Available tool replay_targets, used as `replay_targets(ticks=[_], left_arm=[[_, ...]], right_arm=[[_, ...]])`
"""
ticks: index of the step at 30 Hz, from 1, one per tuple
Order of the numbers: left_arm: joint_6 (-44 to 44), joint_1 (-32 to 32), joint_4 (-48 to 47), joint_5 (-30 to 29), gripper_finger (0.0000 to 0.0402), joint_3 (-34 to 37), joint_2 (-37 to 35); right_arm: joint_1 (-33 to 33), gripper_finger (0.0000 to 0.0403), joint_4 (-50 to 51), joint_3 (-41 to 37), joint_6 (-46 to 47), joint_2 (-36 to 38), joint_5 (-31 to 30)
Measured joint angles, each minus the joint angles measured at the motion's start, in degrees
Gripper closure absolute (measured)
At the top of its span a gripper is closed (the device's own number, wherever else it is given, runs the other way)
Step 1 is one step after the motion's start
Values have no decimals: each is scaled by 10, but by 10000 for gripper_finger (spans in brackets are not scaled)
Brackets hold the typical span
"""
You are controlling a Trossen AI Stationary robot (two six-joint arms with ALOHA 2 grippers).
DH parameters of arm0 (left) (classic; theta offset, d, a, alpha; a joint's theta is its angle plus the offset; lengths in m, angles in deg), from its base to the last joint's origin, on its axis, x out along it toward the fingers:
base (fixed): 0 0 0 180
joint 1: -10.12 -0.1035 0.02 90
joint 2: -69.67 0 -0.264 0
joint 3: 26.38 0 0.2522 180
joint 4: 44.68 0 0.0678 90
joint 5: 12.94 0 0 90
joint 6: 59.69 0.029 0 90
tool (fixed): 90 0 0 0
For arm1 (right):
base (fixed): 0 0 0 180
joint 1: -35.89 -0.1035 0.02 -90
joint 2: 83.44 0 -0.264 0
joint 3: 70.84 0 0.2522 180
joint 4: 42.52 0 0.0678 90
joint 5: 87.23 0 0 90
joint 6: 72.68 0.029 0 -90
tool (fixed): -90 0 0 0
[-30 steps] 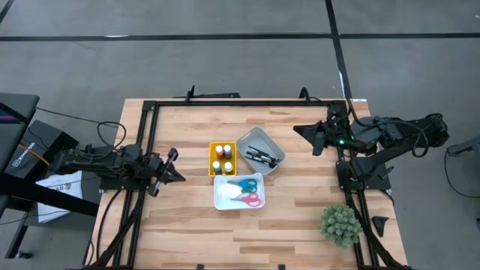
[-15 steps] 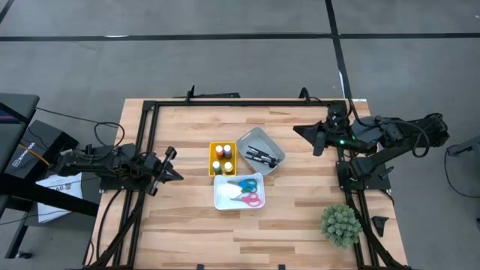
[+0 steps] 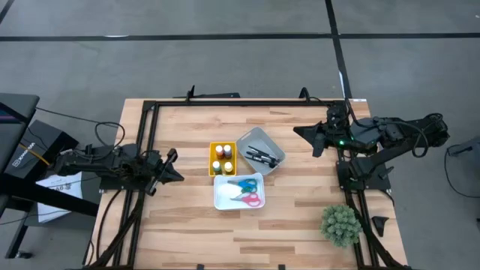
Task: Pick & Place Paint Supplies
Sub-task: Adjust the foundation brush into the gray bin
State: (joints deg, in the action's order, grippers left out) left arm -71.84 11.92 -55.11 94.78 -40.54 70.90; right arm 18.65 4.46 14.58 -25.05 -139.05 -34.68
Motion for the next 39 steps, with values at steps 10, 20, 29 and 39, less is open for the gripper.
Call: replay_targets(ticks=[10,20,29,39], left_arm=[[-48,0,10,1,399,1,63],[-67,0,33,1,399,1,123],[-84,0,35,0,399,1,151],[-83,0,36,-2,399,1,158]], right_arm=[[33,403,-49,4,-16,-38,84],[151,374,160,136,-28,-182,302],[208,237,396,315,-78,-386,345],[221,259,451,347,-92,-519,345]])
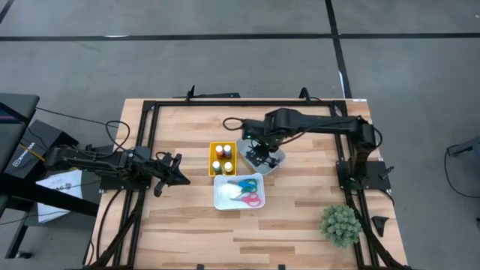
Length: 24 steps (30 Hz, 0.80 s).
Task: Pick & Place Paint Supplies
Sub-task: Adjust the foundation brush into the gray bin
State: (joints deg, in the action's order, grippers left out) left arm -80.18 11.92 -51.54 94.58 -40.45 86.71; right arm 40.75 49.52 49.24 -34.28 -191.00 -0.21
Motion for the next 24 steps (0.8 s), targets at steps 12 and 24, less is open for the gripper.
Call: replay_targets(ticks=[12,24], left_arm=[[-14,0,-2,0,399,0,7],[-25,0,-17,3,399,0,7]], right_arm=[[8,290,9,-5,-29,-87,0],[21,290,-57,-90,-40,-85,26]])
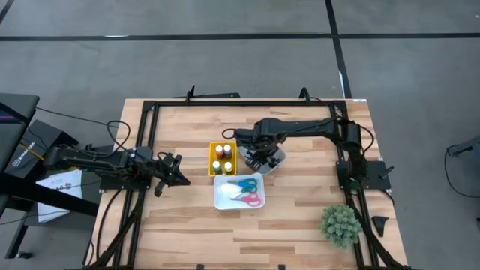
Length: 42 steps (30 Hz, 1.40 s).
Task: Pick & Place Paint Supplies
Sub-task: Adjust the foundation brush into the gray bin
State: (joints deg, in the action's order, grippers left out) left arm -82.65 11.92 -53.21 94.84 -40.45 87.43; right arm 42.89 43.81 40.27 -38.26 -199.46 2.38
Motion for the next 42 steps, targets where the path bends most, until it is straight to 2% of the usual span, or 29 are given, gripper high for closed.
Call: replay_targets(ticks=[4,13,26,36,42], left_arm=[[0,0,0,0,399,0,0],[0,0,-1,0,399,0,0],[0,0,-1,-2,399,0,0],[0,0,-1,-2,399,0,0],[-1,0,-1,-2,399,0,0]], right_arm=[[-1,290,-37,-26,1,0,21],[-1,290,-49,-70,5,0,20],[-1,290,-69,-77,-4,0,-10],[-2,290,-80,-114,-1,0,6],[-2,316,-86,-114,3,0,3]])
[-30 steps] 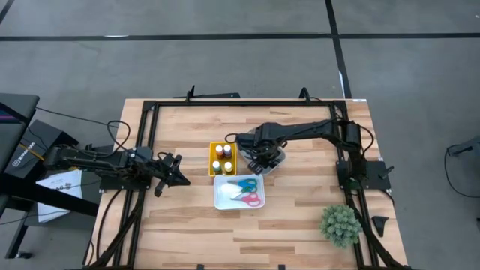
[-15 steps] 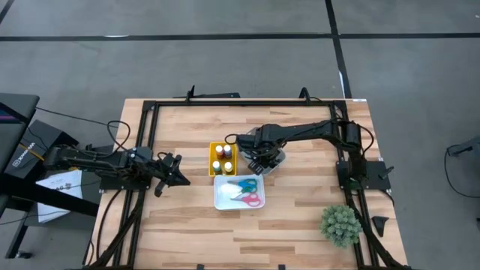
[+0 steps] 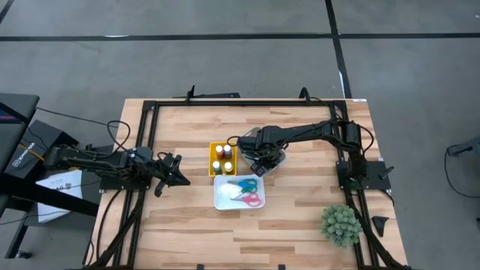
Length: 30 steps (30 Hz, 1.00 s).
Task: Pick & Place Paint Supplies
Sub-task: Adjust the foundation brush into the gray bin
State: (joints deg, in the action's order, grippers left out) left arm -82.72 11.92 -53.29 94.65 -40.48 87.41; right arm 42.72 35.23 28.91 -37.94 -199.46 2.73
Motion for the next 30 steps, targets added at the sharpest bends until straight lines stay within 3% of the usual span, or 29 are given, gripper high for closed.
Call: replay_targets(ticks=[8,30], left_arm=[[0,0,0,2,399,0,0],[0,0,0,-1,399,0,0]], right_arm=[[0,391,-3,0,6,0,-8],[9,386,-60,1,39,14,-30]])
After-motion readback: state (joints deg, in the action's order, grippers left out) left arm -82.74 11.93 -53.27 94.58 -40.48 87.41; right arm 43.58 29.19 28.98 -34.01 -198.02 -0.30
